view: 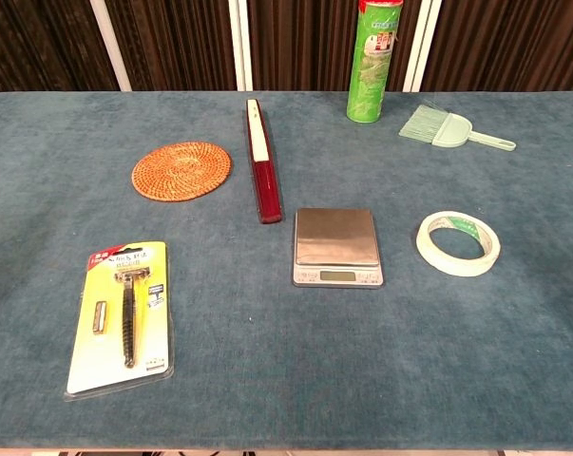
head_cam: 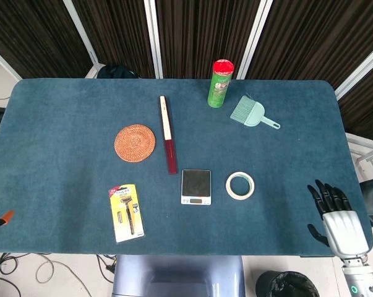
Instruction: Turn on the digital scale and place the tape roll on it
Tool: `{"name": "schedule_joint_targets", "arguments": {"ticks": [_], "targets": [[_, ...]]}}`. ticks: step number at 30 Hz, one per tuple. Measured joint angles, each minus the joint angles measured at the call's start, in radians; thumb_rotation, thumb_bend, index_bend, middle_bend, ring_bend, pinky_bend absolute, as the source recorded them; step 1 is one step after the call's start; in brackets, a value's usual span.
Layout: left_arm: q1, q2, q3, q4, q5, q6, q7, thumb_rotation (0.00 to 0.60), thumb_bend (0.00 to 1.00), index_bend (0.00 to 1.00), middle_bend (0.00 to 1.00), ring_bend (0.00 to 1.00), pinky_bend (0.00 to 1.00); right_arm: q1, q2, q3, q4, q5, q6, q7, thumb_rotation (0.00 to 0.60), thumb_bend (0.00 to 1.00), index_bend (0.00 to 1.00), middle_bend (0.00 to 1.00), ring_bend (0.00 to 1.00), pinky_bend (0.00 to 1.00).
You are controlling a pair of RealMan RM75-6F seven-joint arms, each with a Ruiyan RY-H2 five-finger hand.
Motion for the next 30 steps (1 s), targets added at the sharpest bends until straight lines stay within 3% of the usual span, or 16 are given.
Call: {"name": "schedule_joint_targets", "arguments": {"ticks": [3,10,14,17,23,30], "targets": [[-0.002,-0.002,0.001,0.0,-0.001,-0.004,0.005,0.6,0.03,0.0,0.0,0.0,0.0,0.044,0.033,0.011,-0.017,-0.009,-0.052,0.048,0.6,0.41,0.0,0.27,0.42,0.37],[-0.005,0.0,0.004,-0.006,-0.011,-0.021,0.021,0.6,0.03,0.0,0.0,0.0,0.0,0.186,0.093,0.042,-0.065,-0.013,-0.25,0.093,0.6,0.62,0.0,0.49,0.61,0.45],[-0.007,0.0,0.003,-0.007,-0.015,-0.025,0.024,0.6,0.03,0.0,0.0,0.0,0.0,0.25,0.073,0.049,-0.085,-0.01,-0.337,0.066,0.6,0.73,0.0,0.6,0.71,0.57],[-0.008,0.001,0.002,-0.007,-0.019,-0.029,0.024,0.6,0.03,0.0,0.0,0.0,0.0,0.281,0.032,0.049,-0.094,-0.002,-0.393,0.024,0.6,0.81,0.0,0.64,0.75,0.64],[-0.01,0.003,0.001,-0.007,-0.025,-0.036,0.02,0.6,0.04,0.0,0.0,0.0,0.0,0.342,-0.07,0.052,-0.101,0.023,-0.475,-0.064,0.6,0.92,0.0,0.72,0.82,0.7],[-0.011,0.007,-0.002,-0.005,-0.032,-0.041,0.014,0.6,0.04,0.0,0.0,0.0,0.0,0.408,-0.19,0.071,-0.078,0.094,-0.555,-0.192,0.6,0.94,0.0,0.73,0.83,0.7]]}}
